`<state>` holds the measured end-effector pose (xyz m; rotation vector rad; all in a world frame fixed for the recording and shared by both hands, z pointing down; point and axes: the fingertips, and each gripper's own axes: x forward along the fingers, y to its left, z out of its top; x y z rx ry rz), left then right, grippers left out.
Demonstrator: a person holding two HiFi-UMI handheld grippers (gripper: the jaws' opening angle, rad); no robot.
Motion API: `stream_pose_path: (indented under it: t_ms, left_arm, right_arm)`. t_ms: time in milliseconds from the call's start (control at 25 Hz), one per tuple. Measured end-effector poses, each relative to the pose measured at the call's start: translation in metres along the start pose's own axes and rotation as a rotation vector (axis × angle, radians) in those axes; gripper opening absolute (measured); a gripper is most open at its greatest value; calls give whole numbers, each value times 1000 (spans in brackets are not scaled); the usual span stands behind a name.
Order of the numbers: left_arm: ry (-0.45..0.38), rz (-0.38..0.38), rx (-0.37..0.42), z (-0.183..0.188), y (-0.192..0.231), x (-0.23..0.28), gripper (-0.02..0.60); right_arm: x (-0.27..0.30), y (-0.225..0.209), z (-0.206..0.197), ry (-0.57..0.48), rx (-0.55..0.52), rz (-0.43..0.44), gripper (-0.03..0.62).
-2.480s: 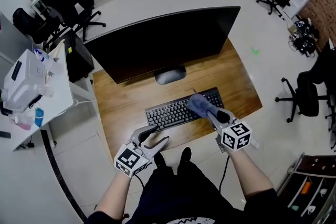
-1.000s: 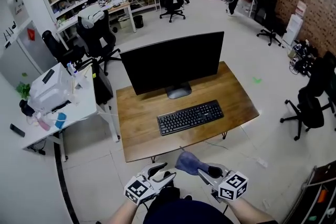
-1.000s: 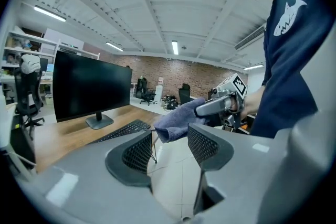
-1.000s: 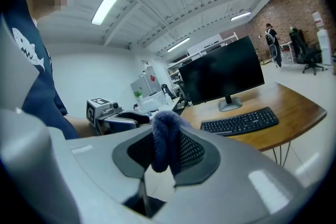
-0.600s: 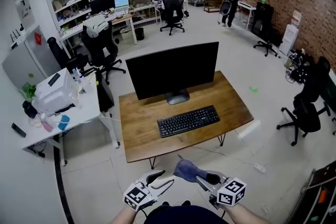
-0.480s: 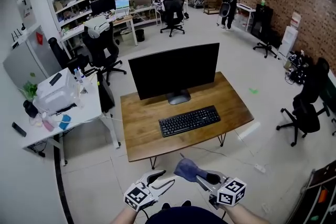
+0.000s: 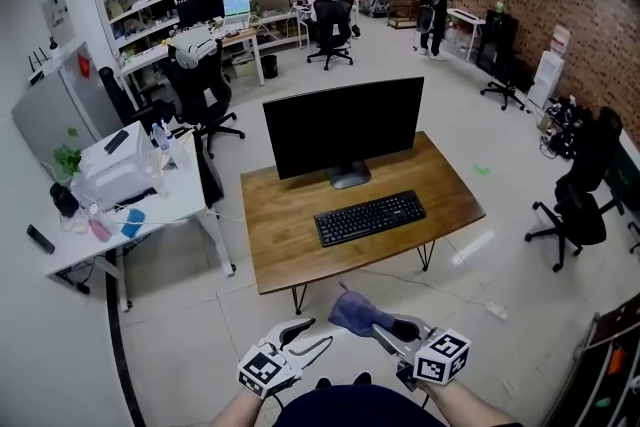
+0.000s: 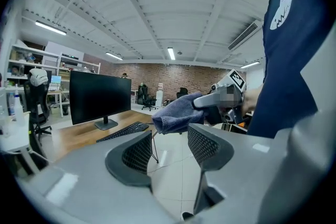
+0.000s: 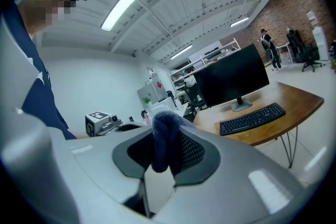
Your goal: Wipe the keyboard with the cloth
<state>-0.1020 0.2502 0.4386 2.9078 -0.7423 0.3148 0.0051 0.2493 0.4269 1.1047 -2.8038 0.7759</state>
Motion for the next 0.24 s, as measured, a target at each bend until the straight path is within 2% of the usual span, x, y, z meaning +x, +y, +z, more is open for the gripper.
stream_pose_path:
  t_ms: [240]
  left_arm:
    - [-18, -28, 28, 7, -6, -20, 206]
  right_arm:
    - [-6, 20, -4, -19, -11, -24, 89]
